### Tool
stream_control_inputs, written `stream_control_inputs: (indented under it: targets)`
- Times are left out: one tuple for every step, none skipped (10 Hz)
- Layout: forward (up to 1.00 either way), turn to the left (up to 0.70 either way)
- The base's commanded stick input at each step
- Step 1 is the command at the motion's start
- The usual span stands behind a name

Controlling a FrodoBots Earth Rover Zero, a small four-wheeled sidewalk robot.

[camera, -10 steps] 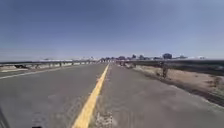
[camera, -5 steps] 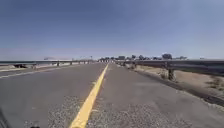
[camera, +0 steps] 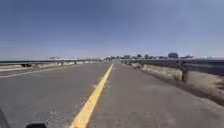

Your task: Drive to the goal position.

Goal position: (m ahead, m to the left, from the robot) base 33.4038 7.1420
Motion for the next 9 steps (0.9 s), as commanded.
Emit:
stream_control_inputs:
  targets:
    - [0.85, 0.00]
    - [0.85, 0.00]
    - [0.85, 0.00]
    - [0.85, 0.00]
    - [0.85, 0.00]
    - [0.85, 0.00]
    - [0.85, 0.00]
    - [0.85, 0.00]
    - [0.85, 0.00]
